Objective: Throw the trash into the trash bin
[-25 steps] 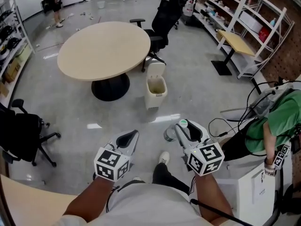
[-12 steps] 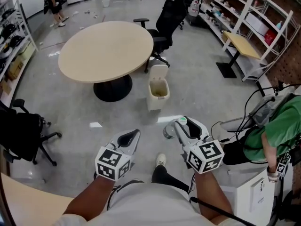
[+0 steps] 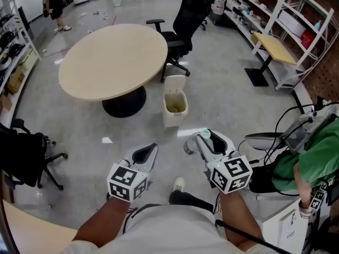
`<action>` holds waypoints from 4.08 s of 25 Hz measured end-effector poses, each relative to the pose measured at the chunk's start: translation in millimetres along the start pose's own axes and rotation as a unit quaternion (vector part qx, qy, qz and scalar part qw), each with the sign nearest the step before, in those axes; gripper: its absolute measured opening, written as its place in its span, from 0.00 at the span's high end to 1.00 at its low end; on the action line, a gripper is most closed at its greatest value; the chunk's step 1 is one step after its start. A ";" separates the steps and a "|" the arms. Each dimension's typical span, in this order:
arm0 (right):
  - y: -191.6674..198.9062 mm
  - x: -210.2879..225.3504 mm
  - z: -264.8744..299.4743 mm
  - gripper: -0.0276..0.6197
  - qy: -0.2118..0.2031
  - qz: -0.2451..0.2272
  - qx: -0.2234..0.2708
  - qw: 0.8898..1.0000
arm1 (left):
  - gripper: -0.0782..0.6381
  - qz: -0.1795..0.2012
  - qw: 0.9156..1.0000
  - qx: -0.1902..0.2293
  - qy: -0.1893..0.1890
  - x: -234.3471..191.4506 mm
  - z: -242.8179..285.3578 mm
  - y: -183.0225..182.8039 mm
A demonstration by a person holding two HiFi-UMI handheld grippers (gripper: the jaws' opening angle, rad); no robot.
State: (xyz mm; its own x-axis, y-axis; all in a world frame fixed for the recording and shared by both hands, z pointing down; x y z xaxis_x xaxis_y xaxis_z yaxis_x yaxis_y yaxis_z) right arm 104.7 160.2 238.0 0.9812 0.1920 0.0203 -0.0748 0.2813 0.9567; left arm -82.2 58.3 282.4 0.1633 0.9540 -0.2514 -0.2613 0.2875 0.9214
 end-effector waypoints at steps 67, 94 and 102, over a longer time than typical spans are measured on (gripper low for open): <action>-6.6 176.0 211.2 0.73 -0.024 0.040 -0.035 0.998 | 0.88 -0.007 0.998 -0.053 -0.044 -129.6 196.1 -59.1; -67.1 161.9 354.3 0.73 0.009 -0.015 -0.086 0.996 | 0.88 -0.013 0.999 -0.002 0.046 -265.3 265.2 -141.4; -60.3 159.6 366.8 0.73 -0.013 -0.023 -0.108 0.994 | 0.88 -0.004 0.998 -0.023 0.061 -253.3 273.7 -126.3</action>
State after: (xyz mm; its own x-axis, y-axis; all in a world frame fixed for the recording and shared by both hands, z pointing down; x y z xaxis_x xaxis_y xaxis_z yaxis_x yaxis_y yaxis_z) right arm 331.1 -171.0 290.0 0.9885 0.1506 -0.0118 -0.0635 0.4854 0.8720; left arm 169.8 -242.9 310.8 0.0484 0.9540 -0.2960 -0.3042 0.2963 0.9053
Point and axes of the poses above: the fingertips, and each gripper's own axes: z forward along the fingers, x to its right, y out of its underside, the point moved 6 cm from there along -z, backward along the fingers, and after that the axes turned 8 degrees about y, right-handed, at the moved point
